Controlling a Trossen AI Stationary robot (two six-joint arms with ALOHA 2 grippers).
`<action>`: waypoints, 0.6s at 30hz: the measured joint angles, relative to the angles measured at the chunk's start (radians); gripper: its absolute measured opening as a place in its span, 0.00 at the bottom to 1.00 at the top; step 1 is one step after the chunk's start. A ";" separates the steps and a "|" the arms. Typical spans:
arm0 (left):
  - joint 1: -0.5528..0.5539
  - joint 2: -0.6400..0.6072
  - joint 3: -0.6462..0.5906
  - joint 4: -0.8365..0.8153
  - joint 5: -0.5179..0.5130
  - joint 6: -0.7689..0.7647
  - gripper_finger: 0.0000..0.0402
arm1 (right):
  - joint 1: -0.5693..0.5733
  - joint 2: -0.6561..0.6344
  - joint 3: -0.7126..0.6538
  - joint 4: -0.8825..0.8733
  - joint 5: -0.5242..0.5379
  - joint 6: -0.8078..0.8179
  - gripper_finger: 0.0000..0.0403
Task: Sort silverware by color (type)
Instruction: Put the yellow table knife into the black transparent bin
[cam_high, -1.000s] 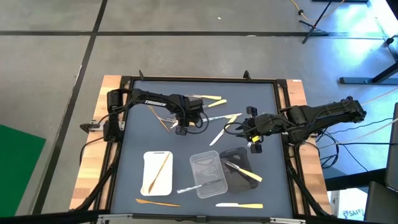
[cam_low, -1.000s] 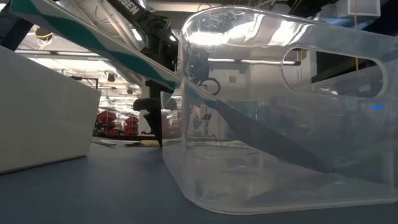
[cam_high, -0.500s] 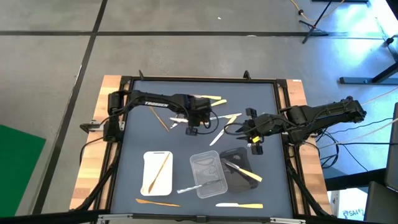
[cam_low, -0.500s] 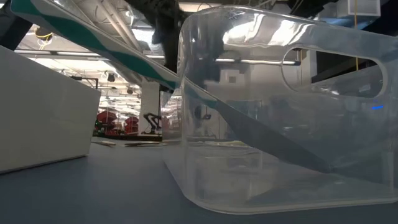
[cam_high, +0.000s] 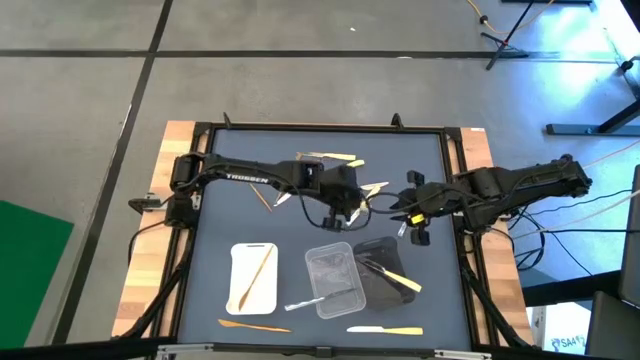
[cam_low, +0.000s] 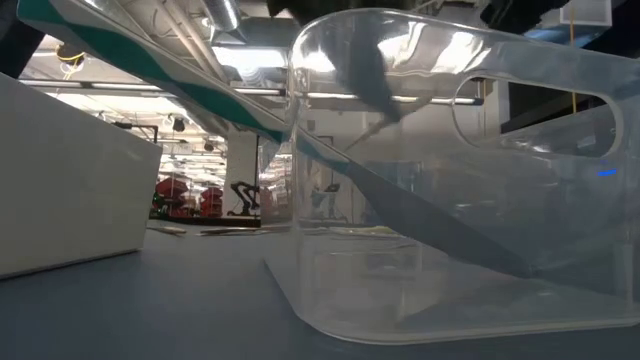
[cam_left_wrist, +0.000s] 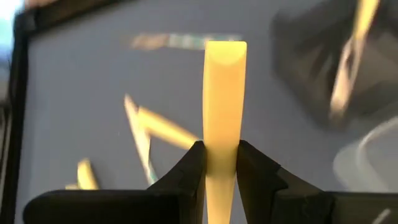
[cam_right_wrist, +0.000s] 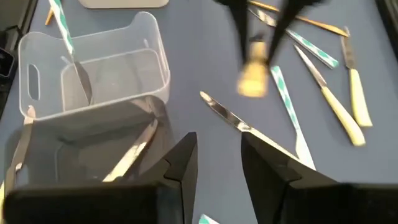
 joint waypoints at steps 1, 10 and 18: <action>-0.014 0.000 0.000 0.025 0.013 0.000 0.16 | 0.000 -0.016 0.000 -0.011 0.009 0.007 0.27; -0.142 0.000 0.000 0.313 0.073 0.000 0.16 | 0.000 -0.147 0.000 -0.012 0.158 0.027 0.27; -0.229 0.006 0.000 0.532 0.074 0.001 0.16 | 0.000 -0.163 0.000 -0.013 0.162 0.071 0.27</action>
